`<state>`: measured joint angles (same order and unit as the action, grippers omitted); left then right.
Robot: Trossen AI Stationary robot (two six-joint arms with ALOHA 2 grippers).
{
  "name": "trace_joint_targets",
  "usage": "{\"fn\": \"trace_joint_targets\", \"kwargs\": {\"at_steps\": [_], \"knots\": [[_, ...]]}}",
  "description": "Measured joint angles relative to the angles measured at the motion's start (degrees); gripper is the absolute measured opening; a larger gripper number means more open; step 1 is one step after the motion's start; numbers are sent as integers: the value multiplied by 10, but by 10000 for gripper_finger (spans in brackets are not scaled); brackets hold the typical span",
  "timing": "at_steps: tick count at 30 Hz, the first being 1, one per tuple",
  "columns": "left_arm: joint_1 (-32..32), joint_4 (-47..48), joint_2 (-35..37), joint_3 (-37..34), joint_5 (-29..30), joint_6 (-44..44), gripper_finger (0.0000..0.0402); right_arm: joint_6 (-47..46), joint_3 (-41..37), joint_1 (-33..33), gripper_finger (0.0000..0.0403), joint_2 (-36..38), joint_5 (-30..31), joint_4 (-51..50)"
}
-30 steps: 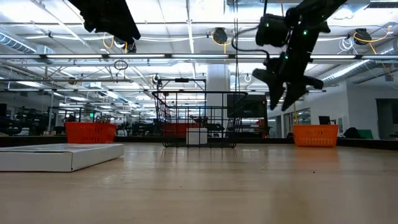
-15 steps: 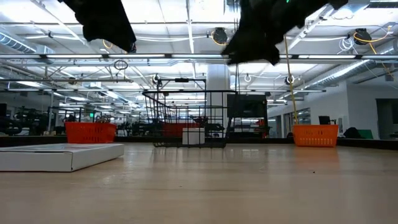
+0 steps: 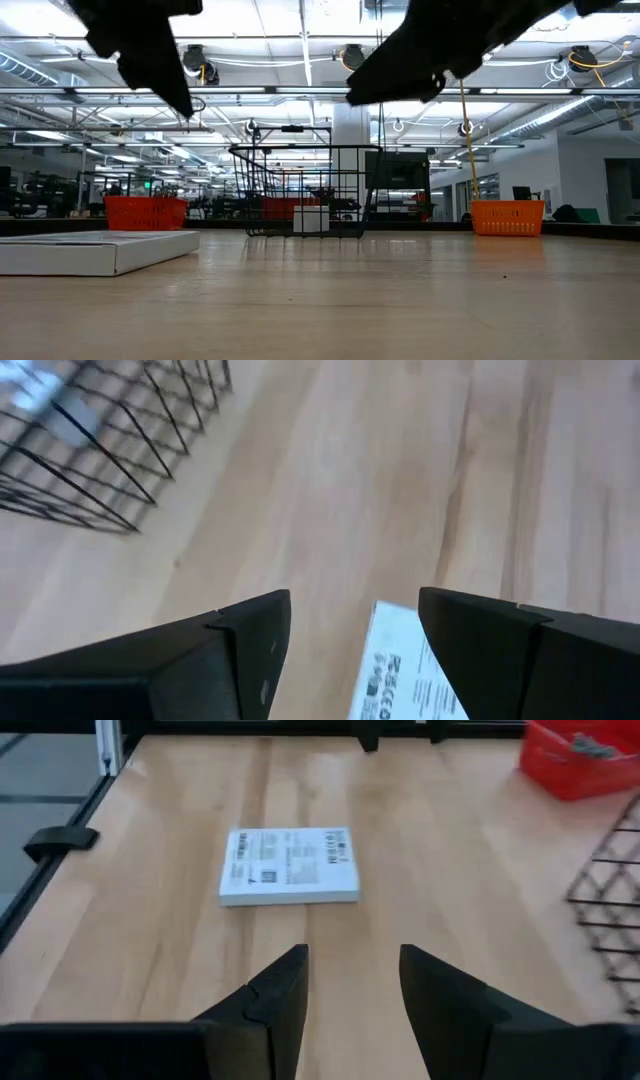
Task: Pick and place items into bin
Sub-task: Put the card reader box into the orange basket
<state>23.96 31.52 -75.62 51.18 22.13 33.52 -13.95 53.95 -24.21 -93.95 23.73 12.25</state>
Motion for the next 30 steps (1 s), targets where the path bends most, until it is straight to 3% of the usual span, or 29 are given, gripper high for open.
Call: {"fn": "trace_joint_targets", "kwargs": {"at_steps": [9, 14, 20, 26, 30], "knots": [[46, 3, -89, 0, -22, 40, 230, 11, 1, 6, 150, -101, -71, 168], [80, 19, -105, 0, -41, 86, 221, -5, 24, 13, 141, -141, -76, 179], [117, 29, -104, 0, -39, 141, 151, -40, 57, 15, 98, -177, -76, 178], [137, 69, -109, 0, -41, 205, 57, -86, 61, 18, 11, -185, -89, 161], [145, 98, -121, 0, -41, 241, 8, -116, 61, 20, 8, -185, -80, 153]]}}
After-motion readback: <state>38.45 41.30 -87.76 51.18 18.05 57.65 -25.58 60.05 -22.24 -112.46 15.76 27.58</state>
